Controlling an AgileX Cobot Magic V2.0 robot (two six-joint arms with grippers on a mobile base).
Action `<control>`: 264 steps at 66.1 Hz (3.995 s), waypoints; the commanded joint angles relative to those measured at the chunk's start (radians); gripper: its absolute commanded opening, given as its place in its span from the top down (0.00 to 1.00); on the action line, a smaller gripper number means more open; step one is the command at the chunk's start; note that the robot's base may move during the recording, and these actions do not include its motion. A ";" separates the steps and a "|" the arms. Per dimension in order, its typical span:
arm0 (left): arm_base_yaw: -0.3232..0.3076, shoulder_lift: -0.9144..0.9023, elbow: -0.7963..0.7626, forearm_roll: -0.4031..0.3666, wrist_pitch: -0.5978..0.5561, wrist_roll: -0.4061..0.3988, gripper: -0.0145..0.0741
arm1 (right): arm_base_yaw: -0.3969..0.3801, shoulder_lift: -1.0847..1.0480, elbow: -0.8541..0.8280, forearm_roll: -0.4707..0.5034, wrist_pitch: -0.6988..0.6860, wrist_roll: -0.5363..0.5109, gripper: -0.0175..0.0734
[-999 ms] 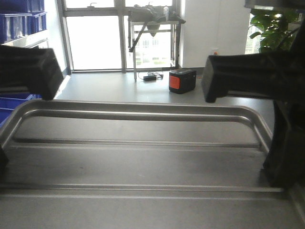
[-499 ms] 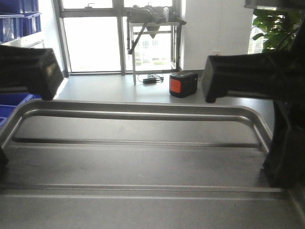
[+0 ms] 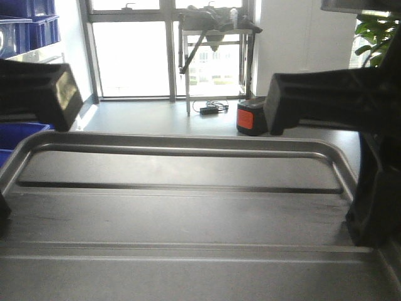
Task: Grab silver tray and place in blue box
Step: 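Hold the tray level in both grippers while the base drives to the blue bins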
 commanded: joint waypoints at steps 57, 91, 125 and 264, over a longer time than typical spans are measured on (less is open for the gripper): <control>-0.007 -0.024 -0.027 0.035 0.041 -0.012 0.85 | -0.002 -0.027 -0.022 -0.043 0.024 -0.003 0.74; -0.007 -0.024 -0.027 0.037 0.041 -0.012 0.85 | -0.002 -0.027 -0.022 -0.043 0.024 -0.003 0.74; -0.007 -0.024 -0.027 0.037 0.041 -0.012 0.85 | -0.002 -0.027 -0.022 -0.043 0.024 -0.003 0.74; -0.007 -0.024 -0.027 0.037 0.041 -0.012 0.85 | -0.002 -0.027 -0.022 -0.044 0.024 -0.003 0.74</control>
